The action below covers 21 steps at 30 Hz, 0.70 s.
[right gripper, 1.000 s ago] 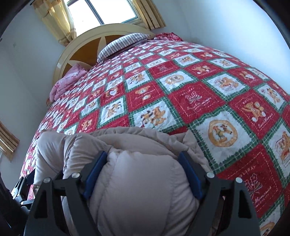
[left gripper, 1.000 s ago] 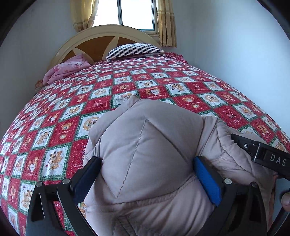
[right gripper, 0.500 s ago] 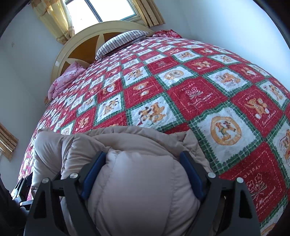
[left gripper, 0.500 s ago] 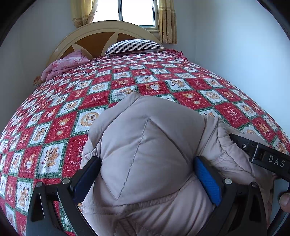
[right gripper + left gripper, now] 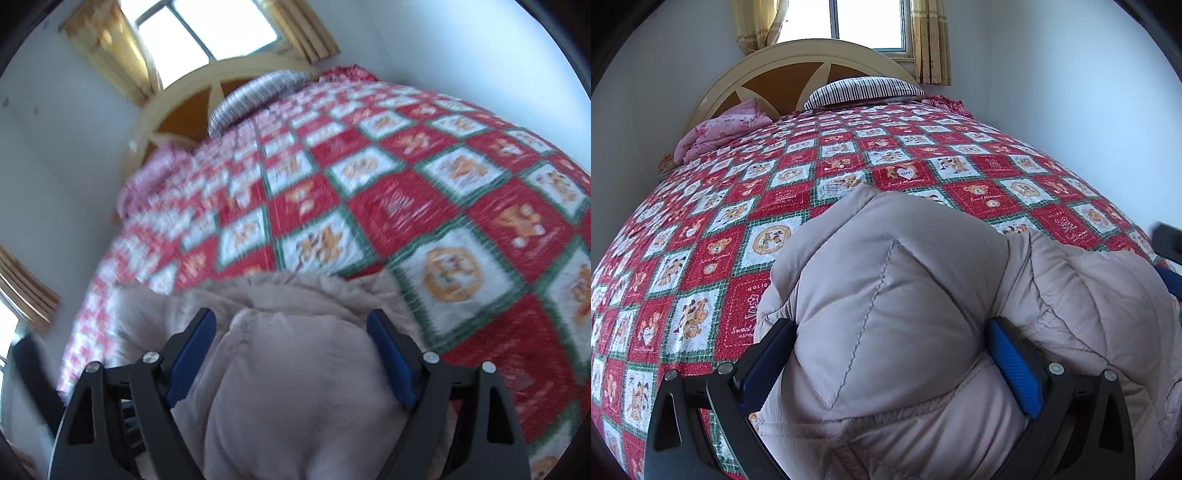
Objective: Fold large clothes
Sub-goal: 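Lift the beige bundle with both tools and hold it up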
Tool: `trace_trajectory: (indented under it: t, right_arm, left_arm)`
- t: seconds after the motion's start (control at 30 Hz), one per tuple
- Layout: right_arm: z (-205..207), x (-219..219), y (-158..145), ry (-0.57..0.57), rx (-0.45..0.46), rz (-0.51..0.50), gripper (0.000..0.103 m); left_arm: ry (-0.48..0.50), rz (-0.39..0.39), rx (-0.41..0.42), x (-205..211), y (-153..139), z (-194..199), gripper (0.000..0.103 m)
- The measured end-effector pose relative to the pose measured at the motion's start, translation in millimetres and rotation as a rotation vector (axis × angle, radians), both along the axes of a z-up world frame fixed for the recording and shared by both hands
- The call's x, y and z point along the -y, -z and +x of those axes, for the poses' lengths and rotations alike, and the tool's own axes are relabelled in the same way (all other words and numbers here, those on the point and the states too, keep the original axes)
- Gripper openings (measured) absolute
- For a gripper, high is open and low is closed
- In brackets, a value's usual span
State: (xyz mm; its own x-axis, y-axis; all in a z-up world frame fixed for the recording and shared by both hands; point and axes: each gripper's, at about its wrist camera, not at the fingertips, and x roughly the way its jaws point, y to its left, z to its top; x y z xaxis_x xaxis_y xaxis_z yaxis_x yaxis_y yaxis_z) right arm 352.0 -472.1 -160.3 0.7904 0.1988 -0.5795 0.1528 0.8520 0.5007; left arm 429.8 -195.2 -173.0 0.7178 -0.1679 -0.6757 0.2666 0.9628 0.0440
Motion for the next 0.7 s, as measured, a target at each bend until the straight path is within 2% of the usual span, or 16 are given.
trace_trajectory:
  t: [0.1,0.13,0.2,0.27,0.33,0.4,0.57,0.63,0.67,0.7]
  right_arm:
    - [-18.4,15.4,-14.2,0.005,0.014,-0.024,0.094]
    - [-21.8,18.6,-15.0,-0.001,-0.001,-0.049,0.094]
    - [-24.8,21.5,-7.2,-0.04,-0.051,-0.062,0.094]
    - [-24.1,19.9,2.1,-0.098,-0.085,-0.061,0.094]
    - [-23.0,21.1,8.6,-0.117,-0.097,-0.072,0.094]
    - [-19.3,29.2,15.8,-0.137,-0.107,-0.011,0.094]
    - [-11.8,44.4,41.2,-0.202,-0.147,0.136,0.097]
    - [-12.9,45.4,44.6,-0.213,-0.134,0.154,0.097]
    - [-15.0,41.7,44.3,-0.226,-0.125,0.146,0.095]
    - [-15.5,39.1,44.7,-0.243,-0.124,0.148,0.087]
  left_arm:
    - [0.018,-0.048,-0.013,-11.2,-9.2,-4.8,0.102]
    - [0.031,-0.089,-0.02,-21.7,-16.7,-12.3,0.102]
    - [0.063,-0.177,0.015,-45.4,-32.8,-33.4,0.102]
    - [0.099,-0.213,0.056,-66.8,-42.8,-55.5,0.102]
    - [0.132,-0.24,0.014,-82.8,-38.6,-66.7,0.102]
    - [0.144,-0.286,-0.065,-92.8,-25.2,-69.0,0.102]
    - [0.173,-0.499,-0.183,-100.6,6.6,-67.8,0.102]
    - [0.194,-0.569,-0.238,-97.8,17.9,-59.6,0.102]
    - [0.196,-0.588,-0.25,-97.2,19.4,-57.7,0.102]
    - [0.203,-0.596,-0.253,-96.5,19.1,-57.2,0.102]
